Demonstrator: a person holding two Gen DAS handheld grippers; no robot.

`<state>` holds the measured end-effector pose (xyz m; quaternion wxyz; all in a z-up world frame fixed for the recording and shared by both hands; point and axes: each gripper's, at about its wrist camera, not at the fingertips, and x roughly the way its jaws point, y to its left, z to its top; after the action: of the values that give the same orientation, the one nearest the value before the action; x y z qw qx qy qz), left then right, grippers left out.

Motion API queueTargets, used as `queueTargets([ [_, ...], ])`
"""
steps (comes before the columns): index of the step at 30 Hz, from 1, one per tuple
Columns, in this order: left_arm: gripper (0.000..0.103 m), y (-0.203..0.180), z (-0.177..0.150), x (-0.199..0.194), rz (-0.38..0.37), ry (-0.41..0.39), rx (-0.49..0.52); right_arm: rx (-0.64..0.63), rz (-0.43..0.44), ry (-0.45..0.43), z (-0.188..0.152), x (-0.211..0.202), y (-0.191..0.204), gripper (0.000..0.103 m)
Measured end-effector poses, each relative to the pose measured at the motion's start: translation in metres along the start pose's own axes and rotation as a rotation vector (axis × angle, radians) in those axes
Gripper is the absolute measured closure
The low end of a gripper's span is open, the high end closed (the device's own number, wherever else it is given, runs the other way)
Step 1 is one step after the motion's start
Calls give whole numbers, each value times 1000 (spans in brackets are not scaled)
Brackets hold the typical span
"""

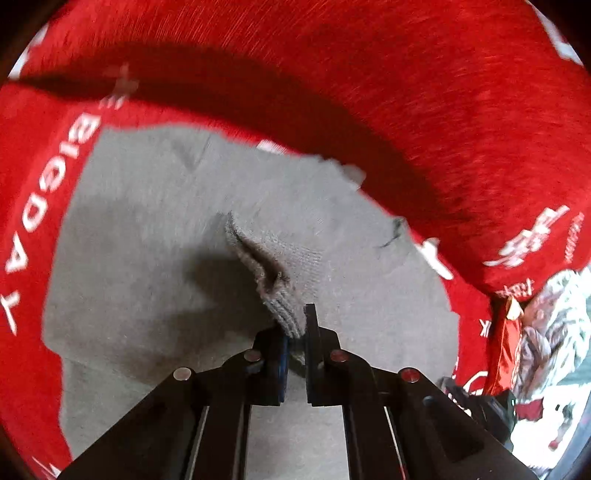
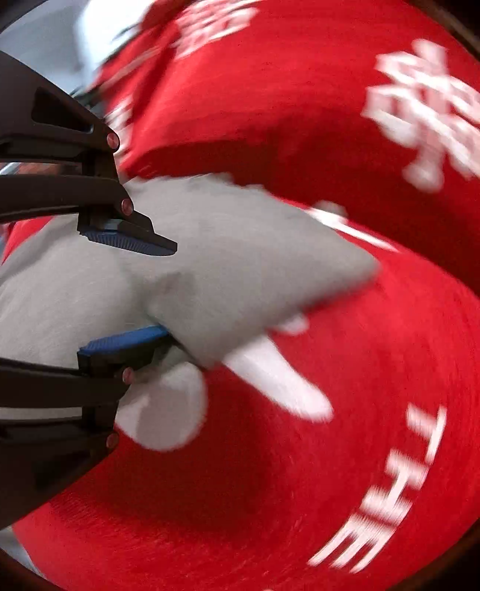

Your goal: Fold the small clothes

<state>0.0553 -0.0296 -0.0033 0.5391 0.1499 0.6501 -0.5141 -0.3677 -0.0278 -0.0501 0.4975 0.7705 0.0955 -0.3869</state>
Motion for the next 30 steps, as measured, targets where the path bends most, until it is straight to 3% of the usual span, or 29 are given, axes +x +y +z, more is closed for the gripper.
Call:
queueTargets([
  [1, 95, -3, -2, -6, 1, -10, 20, 15, 1, -19, 5, -3, -1, 89],
  [2, 95, -2, -4, -10, -1, -10, 30, -12, -4, -32, 7, -5, 5, 97],
  [6, 95, 4, -17, -1, 32, 21, 57, -305, -102, -11, 20, -12, 42, 97],
  [9, 95, 14, -29, 13, 75, 51, 47, -397, -205, 68, 28, -4, 37, 97],
  [12, 95, 20, -35, 12, 67, 48, 42, -390, -203, 184, 27, -2, 26, 94],
  [16, 95, 14, -34, 11, 79, 41, 84, -488, -157, 110, 27, -36, 39, 78],
  [17, 95, 14, -34, 10, 81, 37, 90, -483, -154, 89, 31, -39, 41, 66],
  [19, 95, 9, -32, 7, 86, 26, 109, -446, -164, 57, 51, -35, 42, 60],
  [24, 95, 2, -28, 3, 98, 12, 147, -352, -147, 101, 87, 10, 50, 60],
  [25, 95, 1, -28, 2, 99, 6, 152, -337, -152, 128, 89, 21, 52, 78],
  [26, 95, -1, -27, -1, 95, -6, 158, -357, -172, 146, 89, 29, 59, 95],
  [30, 95, -1, -31, 2, 121, -19, 183, -598, -218, 83, 75, 17, 97, 95],
])
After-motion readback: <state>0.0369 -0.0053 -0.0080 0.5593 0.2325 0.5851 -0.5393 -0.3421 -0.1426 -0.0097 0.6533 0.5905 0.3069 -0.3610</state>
